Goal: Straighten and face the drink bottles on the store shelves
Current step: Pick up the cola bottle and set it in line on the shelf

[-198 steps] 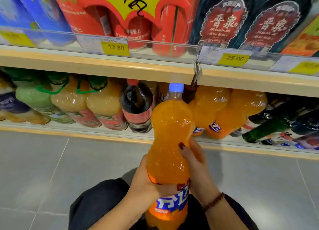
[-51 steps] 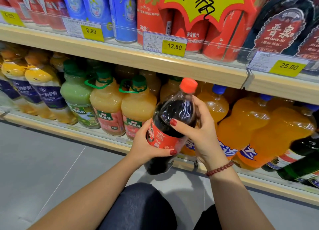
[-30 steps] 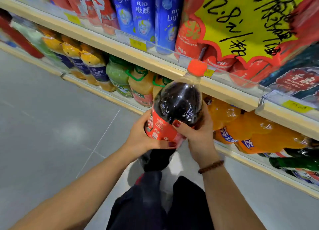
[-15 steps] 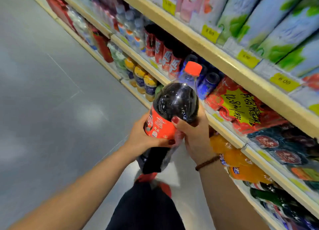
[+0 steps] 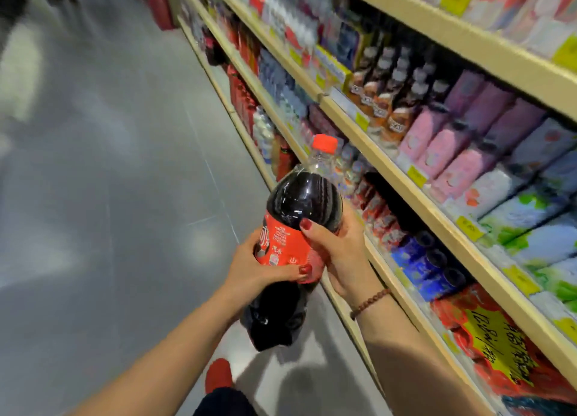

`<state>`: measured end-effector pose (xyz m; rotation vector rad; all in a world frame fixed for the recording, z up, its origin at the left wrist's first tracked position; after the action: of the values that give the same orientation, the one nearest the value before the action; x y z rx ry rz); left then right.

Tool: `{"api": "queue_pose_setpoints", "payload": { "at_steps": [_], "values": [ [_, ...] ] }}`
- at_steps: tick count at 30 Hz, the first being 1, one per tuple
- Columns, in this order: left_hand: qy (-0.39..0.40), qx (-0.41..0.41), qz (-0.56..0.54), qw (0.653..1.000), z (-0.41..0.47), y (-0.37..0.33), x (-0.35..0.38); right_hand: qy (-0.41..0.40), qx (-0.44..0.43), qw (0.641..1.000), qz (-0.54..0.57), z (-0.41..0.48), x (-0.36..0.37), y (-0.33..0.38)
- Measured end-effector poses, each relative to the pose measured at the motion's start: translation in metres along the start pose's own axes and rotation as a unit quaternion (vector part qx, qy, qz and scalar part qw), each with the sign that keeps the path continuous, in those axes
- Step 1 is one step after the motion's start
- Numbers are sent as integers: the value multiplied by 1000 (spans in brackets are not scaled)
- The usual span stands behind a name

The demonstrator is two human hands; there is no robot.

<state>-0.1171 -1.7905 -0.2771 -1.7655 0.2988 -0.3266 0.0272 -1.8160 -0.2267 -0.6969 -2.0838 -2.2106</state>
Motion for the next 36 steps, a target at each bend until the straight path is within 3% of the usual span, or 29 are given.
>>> {"api": "queue_pose_setpoints", "payload": {
  "at_steps": [4,13,36],
  "values": [
    [-10,28,-2,1000,33,-29,-62,45,15,999,-14,47,66,-3],
    [-35,54,7,998,112,-76,-185,57,14,998,-7,148,183,-20],
    [-156,44,-19,987,432,-175,-394,193,31,981,7,533,377,-73]
  ]
}}
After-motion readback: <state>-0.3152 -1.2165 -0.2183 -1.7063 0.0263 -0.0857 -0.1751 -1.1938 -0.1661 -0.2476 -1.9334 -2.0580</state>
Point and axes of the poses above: each hand's wrist, its own z-axis towards the middle knuckle, its own x-axis out of the palm, y = z × x, the point moved 7 cm from there along z, towards the middle knuckle
